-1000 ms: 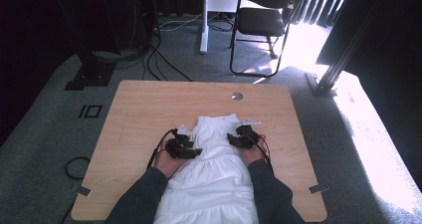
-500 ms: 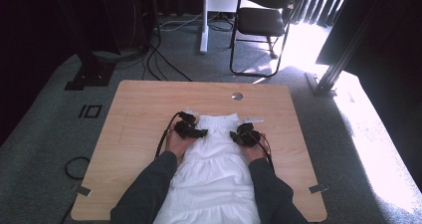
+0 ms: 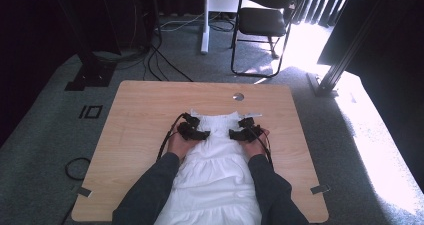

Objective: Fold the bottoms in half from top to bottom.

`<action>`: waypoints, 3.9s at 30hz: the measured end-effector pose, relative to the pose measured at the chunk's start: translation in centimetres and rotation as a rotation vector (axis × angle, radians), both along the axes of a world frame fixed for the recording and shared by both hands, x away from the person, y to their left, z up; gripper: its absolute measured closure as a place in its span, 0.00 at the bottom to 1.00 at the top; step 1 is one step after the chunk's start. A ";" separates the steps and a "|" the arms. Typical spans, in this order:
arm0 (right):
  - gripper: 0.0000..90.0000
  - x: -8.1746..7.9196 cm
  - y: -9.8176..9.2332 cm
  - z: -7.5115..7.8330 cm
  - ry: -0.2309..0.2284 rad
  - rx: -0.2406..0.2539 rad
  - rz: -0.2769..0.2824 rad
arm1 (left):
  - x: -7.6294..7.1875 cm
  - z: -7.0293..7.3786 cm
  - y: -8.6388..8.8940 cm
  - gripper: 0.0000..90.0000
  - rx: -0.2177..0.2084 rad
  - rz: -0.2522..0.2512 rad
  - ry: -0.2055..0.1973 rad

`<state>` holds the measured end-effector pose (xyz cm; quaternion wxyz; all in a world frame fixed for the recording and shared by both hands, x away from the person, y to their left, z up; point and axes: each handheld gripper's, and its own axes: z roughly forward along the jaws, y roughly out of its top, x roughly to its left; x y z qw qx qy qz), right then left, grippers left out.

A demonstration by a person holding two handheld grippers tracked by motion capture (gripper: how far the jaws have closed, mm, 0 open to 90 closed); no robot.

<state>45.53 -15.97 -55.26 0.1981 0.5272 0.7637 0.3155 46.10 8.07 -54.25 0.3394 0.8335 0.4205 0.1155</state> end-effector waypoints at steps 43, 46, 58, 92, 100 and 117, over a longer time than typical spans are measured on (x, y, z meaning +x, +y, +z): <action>0.87 -16.6 -2.0 4.5 -0.082 0.106 0.447 | -15.9 2.5 3.2 0.90 0.016 -0.329 0.016; 0.87 -17.2 -1.5 2.6 -0.040 0.062 0.451 | -15.9 0.6 2.8 0.90 0.072 -0.331 0.018; 0.87 -5.6 2.1 0.9 -0.010 -0.018 0.334 | -4.0 1.3 2.6 0.90 0.215 -0.162 -0.058; 0.89 -12.6 -1.1 14.6 -0.377 0.047 0.477 | -14.0 12.1 5.1 0.95 -0.065 -0.280 -0.290; 0.89 -14.2 -0.1 3.0 -0.068 0.045 0.486 | -14.0 1.1 4.4 0.94 0.062 -0.257 -0.051; 0.89 -2.1 1.4 0.9 -0.042 0.043 0.275 | -2.3 0.3 3.3 0.92 0.036 -0.050 -0.063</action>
